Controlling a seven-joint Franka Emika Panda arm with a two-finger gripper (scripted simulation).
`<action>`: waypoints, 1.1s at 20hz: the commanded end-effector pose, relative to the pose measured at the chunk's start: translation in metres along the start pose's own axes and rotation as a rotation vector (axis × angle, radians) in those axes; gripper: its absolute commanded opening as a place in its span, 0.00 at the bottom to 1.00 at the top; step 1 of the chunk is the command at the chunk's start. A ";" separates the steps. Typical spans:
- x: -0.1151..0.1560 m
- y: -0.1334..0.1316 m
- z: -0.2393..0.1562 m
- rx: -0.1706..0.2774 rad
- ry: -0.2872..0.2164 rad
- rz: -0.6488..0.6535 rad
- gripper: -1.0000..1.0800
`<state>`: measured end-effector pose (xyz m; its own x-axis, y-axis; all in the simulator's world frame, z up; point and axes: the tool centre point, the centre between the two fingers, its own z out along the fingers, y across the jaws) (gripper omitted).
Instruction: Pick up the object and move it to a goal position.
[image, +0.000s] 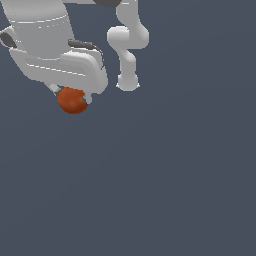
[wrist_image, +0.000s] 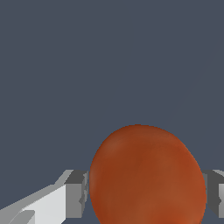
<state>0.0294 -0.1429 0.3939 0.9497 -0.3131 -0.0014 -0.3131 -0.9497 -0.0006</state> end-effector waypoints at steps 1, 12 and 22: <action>0.005 0.008 -0.018 0.000 0.001 -0.001 0.00; 0.022 0.036 -0.070 -0.001 0.001 -0.001 0.00; 0.029 0.047 -0.091 -0.001 0.001 -0.001 0.00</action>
<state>0.0424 -0.1957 0.4814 0.9500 -0.3122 -0.0022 -0.3122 -0.9500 0.0004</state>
